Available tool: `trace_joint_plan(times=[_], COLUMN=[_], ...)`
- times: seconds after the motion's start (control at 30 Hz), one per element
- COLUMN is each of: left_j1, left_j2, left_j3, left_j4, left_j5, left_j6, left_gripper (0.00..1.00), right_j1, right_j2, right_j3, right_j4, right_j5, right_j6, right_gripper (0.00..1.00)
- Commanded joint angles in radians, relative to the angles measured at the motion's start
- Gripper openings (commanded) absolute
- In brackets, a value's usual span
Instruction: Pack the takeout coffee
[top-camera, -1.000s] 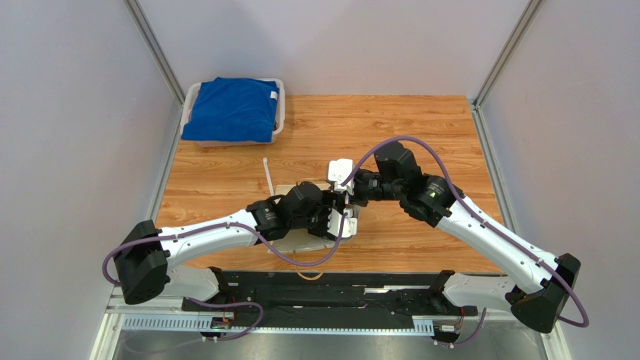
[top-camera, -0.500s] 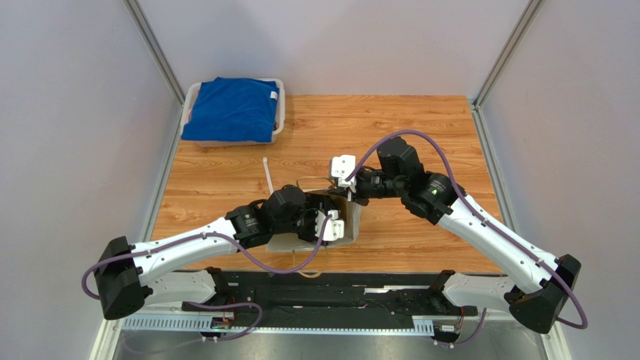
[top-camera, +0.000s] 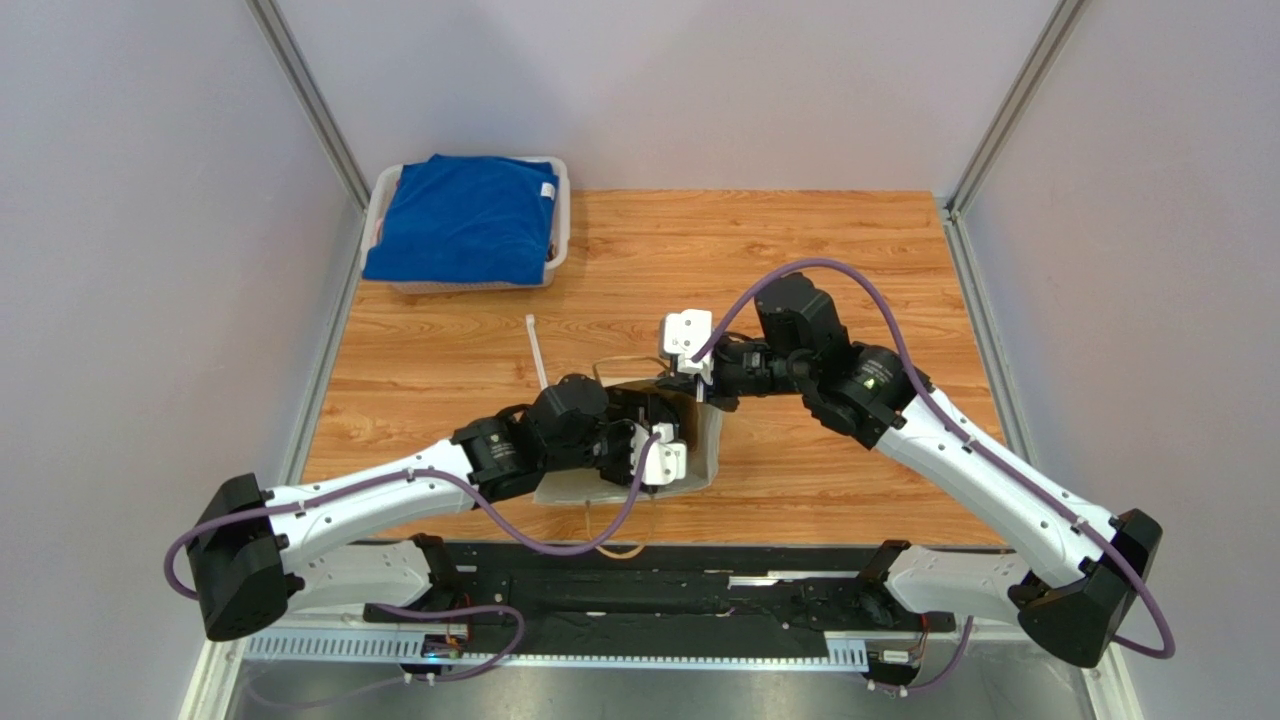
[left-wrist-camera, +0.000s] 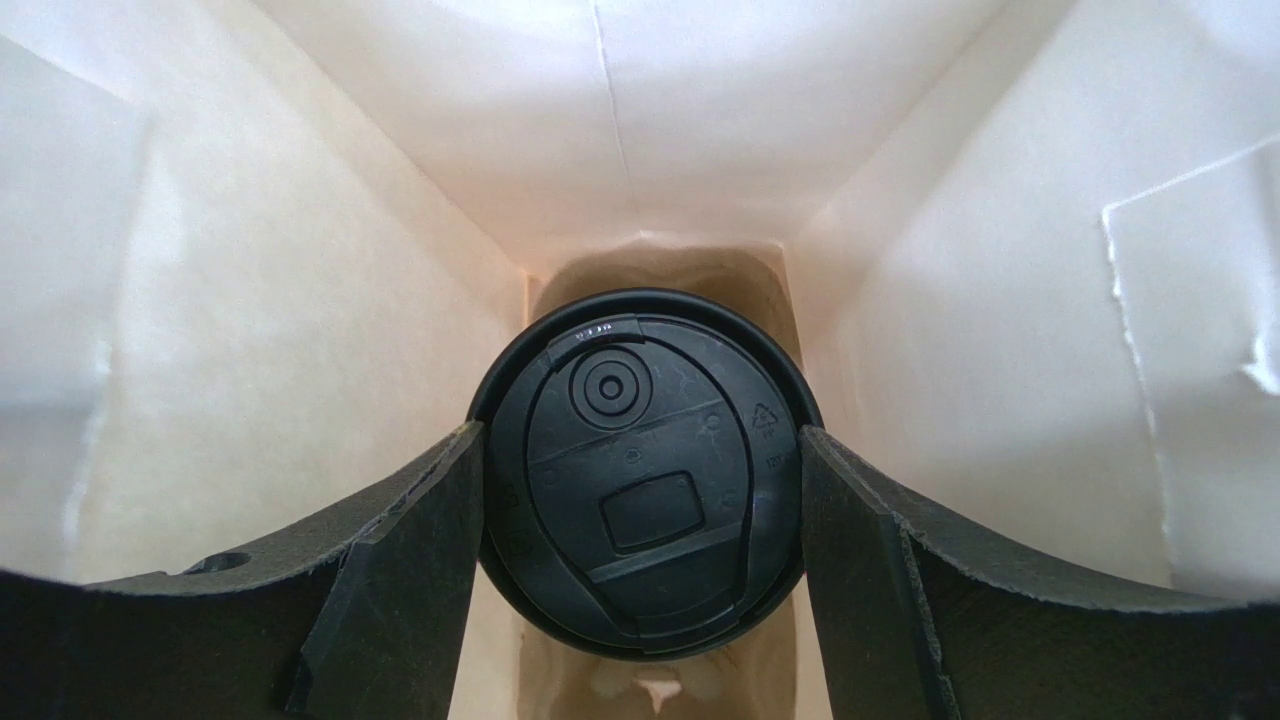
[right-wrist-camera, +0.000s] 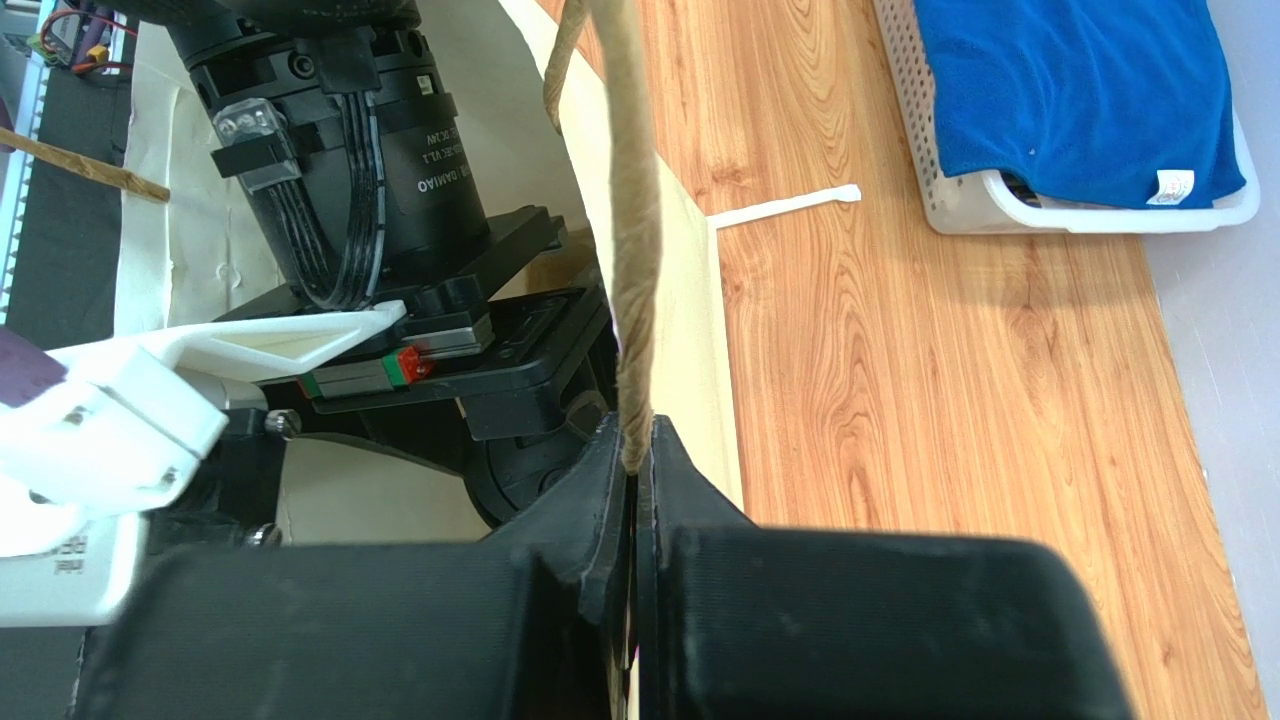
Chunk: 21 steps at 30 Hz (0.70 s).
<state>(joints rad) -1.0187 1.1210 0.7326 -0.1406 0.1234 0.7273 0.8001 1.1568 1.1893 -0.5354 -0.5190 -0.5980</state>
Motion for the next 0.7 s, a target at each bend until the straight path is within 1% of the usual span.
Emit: trace_joint_plan(times=[0.0,0.17,0.47,0.67], left_j1=[0.005,0.005,0.005,0.011], left_j2=[-0.007,0.016,0.091,0.096], left_j3=[-0.002,0.004,0.019,0.028], left_j4=[0.078,0.088,0.085,0.090], left_j5=[0.071,0.093,0.033,0.036], left_j6=[-0.002,0.000,0.000,-0.012], left_gripper=[0.03,0.03,0.02,0.01], right_j1=[-0.004,-0.006,-0.012,-0.025], right_j2=[-0.022,-0.025,-0.022,-0.017], right_j3=[0.027,0.026,0.029,0.032], right_j4=[0.014,0.014,0.012,0.011], right_j5=[-0.035,-0.039,-0.046,-0.064], right_j6=[0.003,0.006,0.003,0.000], right_gripper=[0.00,0.00,0.00,0.00])
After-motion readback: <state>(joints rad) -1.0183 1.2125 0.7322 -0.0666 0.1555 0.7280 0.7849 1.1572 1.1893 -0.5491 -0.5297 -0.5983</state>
